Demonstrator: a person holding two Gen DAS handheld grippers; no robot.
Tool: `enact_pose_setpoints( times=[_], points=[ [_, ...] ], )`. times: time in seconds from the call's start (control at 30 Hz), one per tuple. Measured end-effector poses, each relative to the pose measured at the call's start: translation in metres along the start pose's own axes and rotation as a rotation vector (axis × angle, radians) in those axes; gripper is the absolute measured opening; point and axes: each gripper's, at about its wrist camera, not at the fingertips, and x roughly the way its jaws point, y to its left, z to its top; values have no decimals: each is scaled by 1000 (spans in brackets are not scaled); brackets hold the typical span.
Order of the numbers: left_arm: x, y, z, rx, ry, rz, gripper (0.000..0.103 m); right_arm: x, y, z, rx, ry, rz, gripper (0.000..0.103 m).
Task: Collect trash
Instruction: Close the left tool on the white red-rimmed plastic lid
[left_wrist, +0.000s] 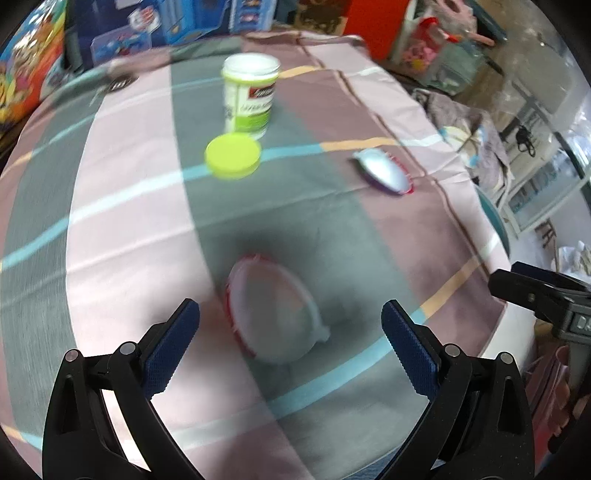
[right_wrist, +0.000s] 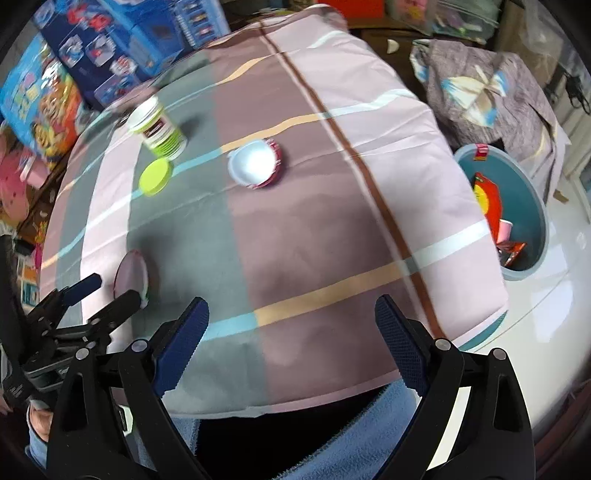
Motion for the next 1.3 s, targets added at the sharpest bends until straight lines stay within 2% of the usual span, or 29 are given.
enact_pose_setpoints(
  times=[0.23, 0.3, 0.4, 0.5, 0.53, 0.73, 1.07, 1.2, 1.3],
  points=[
    [16, 0, -6, -12, 20, 47, 98, 4, -3, 1, 15, 4, 25, 88],
    [19, 0, -6, -11, 20, 61, 93, 5, -5, 2, 24, 3, 34, 88],
    [25, 0, -7, 0, 30, 73, 82, 8, -10, 4, 42, 7, 37, 88],
    [29, -1, -8, 18, 27, 89, 58, 13, -13, 6, 59, 8, 45, 88],
    [27, -2, -8, 25, 12, 95, 58, 14, -14, 7, 63, 8, 49, 87],
    [24, 5, 5, 20, -16, 11, 57, 23, -13, 21, 49, 2, 49, 87],
    [24, 3, 47, 45, -49, -90, 58, 53, 3, 78, -21, 14, 20, 88],
    [26, 8, 55, 37, -49, -104, 58, 72, 18, 96, -76, 39, 3, 87],
    [29, 14, 59, 29, -46, -113, 58, 86, 27, 108, -105, 52, -11, 81]
  ],
)
